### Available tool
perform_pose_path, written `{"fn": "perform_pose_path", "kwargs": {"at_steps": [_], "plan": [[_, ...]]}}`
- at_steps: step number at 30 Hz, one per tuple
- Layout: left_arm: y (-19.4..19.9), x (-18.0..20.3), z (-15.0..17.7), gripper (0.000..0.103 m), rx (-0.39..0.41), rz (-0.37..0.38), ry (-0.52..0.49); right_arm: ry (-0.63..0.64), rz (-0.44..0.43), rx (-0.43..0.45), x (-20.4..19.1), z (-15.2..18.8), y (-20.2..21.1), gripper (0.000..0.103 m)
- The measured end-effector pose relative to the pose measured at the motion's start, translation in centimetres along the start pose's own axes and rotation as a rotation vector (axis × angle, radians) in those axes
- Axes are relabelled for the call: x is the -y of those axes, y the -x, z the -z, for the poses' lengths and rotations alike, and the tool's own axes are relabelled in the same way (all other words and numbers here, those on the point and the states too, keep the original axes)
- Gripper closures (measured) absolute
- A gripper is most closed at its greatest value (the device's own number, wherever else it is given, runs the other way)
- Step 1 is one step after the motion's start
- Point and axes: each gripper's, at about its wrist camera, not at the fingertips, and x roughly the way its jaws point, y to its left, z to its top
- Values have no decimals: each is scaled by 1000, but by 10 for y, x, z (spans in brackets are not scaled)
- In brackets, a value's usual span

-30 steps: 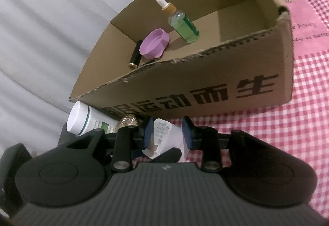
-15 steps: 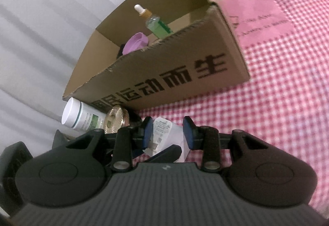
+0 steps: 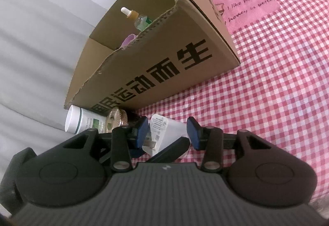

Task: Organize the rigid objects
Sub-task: 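Lift the white charger with the right gripper toward the box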

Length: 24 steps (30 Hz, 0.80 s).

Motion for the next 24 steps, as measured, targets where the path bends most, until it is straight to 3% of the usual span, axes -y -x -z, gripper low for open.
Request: {"fn": "perform_pose_path", "kwargs": {"at_steps": [24], "plan": [[6, 6, -1, 75, 8, -20, -7, 16, -2, 2, -4, 0, 4, 62]]}}
